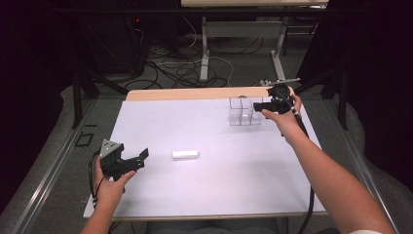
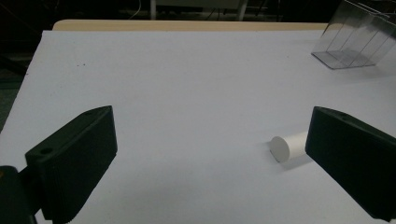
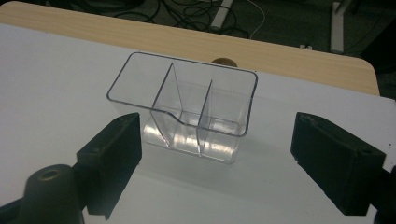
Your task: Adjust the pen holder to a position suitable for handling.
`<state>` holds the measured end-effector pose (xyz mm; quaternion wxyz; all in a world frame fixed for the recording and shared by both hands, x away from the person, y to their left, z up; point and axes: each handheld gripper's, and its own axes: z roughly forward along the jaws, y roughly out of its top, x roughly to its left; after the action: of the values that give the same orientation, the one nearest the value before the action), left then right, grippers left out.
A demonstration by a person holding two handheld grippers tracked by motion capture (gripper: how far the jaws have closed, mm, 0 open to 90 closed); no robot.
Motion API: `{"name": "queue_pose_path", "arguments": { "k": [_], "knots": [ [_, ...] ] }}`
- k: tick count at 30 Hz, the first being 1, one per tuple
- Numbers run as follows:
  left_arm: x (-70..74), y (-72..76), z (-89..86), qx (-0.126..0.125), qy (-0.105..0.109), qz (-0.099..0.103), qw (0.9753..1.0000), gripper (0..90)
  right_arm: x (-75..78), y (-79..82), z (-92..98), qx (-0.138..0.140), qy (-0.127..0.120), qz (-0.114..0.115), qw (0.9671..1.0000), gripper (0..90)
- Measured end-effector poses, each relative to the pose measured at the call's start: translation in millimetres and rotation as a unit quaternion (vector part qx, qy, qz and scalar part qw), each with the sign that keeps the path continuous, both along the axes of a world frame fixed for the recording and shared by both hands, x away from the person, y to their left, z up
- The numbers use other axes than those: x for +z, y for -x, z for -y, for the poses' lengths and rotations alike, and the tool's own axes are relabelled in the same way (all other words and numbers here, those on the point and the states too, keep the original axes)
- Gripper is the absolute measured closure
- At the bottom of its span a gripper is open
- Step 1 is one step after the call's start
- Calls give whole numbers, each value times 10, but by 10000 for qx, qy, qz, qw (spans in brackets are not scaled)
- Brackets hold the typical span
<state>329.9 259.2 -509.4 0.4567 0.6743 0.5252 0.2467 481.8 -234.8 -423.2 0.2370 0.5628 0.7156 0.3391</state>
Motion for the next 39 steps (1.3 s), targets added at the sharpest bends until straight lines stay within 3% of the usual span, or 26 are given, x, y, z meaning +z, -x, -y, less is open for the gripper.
{"name": "queue_pose_path", "arguments": {
  "k": [7, 21, 30, 39],
  "knots": [
    [-15, -11, 6, 10, -7, 19, 10000, 24, -29, -187, 12, -210, 75, -165, 9996, 197],
    [-21, -19, -14, 47, 13, -66, 10000, 31, -259, -472, 116, -629, -95, -464, 9969, 259],
    [-30, -20, -2, 28, -35, -112, 9999, 40, -404, -606, 125, -618, -51, -562, 9965, 357],
    [-29, -12, -20, 75, -12, -88, 9999, 46, -447, -649, 105, -685, 17, -653, 9955, 469]
  ]
}}
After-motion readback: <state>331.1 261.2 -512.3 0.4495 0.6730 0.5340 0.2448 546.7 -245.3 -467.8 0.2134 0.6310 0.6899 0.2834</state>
